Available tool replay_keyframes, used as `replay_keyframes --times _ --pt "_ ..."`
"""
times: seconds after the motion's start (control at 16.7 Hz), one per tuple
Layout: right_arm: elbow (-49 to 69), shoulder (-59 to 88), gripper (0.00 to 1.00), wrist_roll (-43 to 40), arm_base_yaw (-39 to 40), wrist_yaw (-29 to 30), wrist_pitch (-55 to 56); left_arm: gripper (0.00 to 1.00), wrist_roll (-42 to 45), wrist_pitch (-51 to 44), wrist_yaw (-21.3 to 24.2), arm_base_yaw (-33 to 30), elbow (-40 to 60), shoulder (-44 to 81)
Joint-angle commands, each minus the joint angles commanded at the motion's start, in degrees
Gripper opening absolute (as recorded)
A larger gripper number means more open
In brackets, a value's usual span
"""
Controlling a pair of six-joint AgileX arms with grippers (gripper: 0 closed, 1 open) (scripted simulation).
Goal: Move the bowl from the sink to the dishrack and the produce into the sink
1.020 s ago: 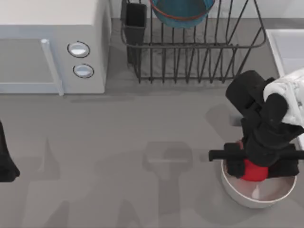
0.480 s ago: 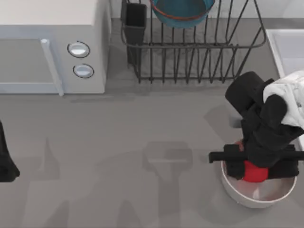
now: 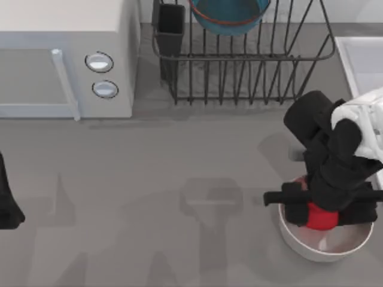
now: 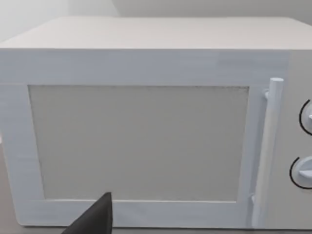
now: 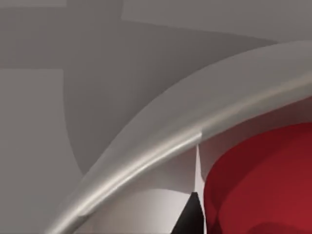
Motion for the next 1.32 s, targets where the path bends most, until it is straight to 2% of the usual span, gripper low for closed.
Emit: replay_keyframes --times 0.66,1.08,1.32 --pt "14.6 -7.2 0.0 -0.3 -0.1 -0.1 -22.2 1.0 0.0 0.0 0.0 0.0 0.0 0.0" --pt "14.7 -7.2 0.0 -0.5 -0.5 -0.6 -22.2 1.0 0.0 0.0 0.0 0.0 0.0 0.0" --pt "10.7 -6.8 0.0 -3.2 -6.5 -6.1 -14.5 1.0 0.0 0.0 0.0 0.0 0.0 0.0"
